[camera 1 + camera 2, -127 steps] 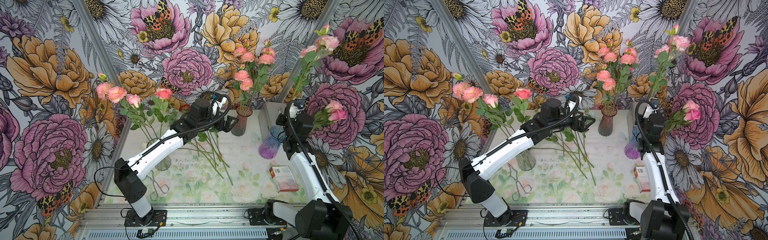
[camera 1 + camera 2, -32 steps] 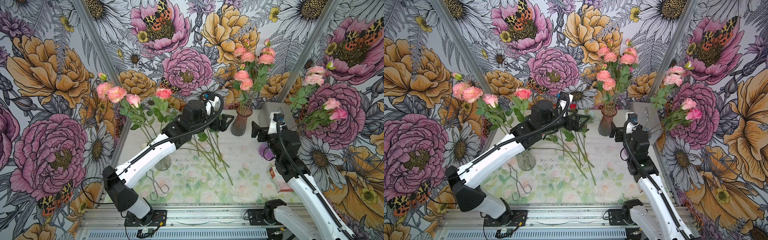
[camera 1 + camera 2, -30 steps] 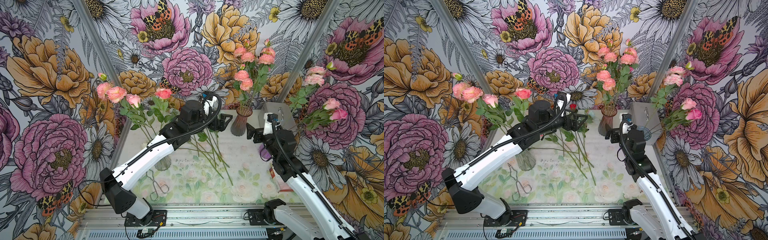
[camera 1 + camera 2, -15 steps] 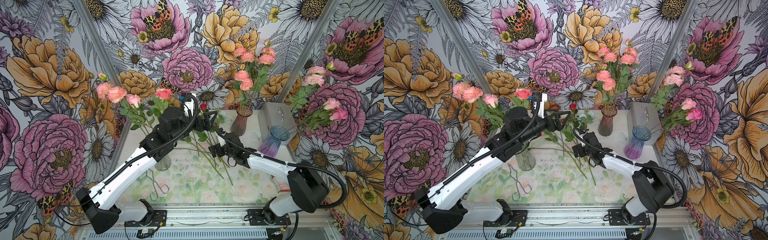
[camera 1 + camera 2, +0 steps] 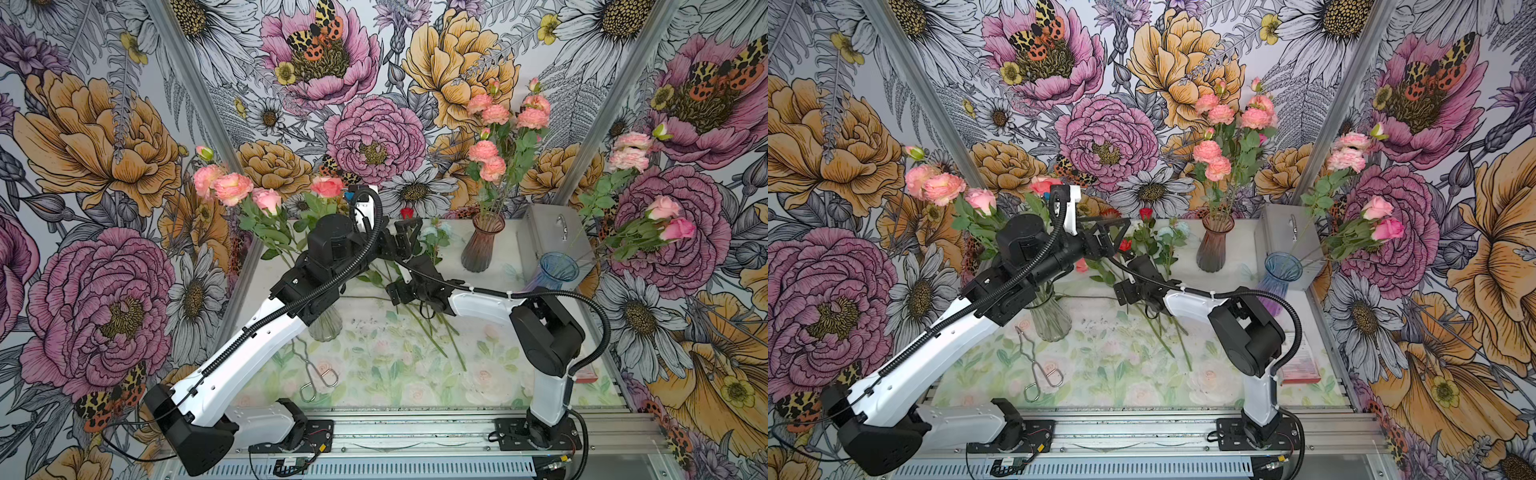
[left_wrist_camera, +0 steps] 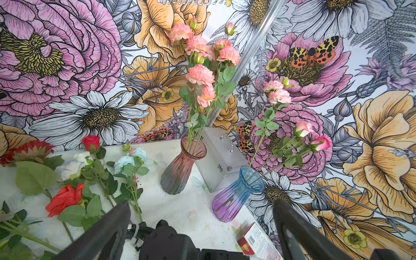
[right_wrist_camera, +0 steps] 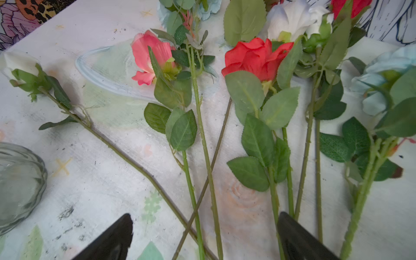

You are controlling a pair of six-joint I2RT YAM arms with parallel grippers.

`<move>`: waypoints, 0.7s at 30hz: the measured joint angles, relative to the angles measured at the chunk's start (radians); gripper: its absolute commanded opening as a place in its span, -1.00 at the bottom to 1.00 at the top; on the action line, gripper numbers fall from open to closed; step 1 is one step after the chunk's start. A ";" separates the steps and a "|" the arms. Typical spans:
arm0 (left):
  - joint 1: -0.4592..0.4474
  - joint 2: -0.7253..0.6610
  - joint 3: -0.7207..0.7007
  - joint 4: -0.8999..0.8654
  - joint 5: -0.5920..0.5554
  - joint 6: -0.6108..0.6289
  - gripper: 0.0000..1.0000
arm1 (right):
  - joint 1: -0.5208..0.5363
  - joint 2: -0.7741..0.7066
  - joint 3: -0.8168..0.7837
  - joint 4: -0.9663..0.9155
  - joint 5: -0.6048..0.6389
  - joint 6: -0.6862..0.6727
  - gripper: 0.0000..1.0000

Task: Place the pink flowers into the vase
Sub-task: Pick up the flower at the center of the board.

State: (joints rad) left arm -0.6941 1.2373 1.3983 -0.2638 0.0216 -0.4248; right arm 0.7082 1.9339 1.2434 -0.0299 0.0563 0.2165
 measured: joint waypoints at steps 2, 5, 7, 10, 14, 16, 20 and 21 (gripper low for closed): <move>0.007 0.000 0.000 0.000 0.000 0.000 0.97 | 0.009 0.035 0.023 -0.021 0.015 -0.005 0.99; 0.017 0.000 -0.004 0.003 0.000 -0.001 0.97 | 0.021 0.059 0.026 -0.060 0.038 -0.019 0.99; 0.020 0.000 -0.008 0.003 0.000 -0.007 0.97 | 0.029 0.065 0.026 -0.087 0.053 -0.027 0.99; 0.023 0.000 -0.013 0.003 0.002 -0.016 0.97 | 0.043 0.066 0.026 -0.118 0.081 -0.041 0.99; 0.023 0.000 -0.013 0.007 0.008 -0.023 0.97 | 0.053 0.066 0.026 -0.147 0.117 -0.053 0.99; 0.023 0.000 -0.013 0.007 0.012 -0.023 0.97 | 0.055 0.066 0.026 -0.166 0.138 -0.056 0.99; 0.023 0.001 -0.013 0.007 0.016 -0.031 0.97 | 0.055 0.066 0.026 -0.188 0.172 -0.061 0.99; 0.023 0.001 -0.013 0.008 0.017 -0.034 0.97 | 0.054 0.066 0.026 -0.192 0.180 -0.061 0.99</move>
State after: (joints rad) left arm -0.6708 1.2381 1.3849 -0.2562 0.0383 -0.4583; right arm 0.7624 1.9999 1.2690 -0.2218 0.2367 0.1555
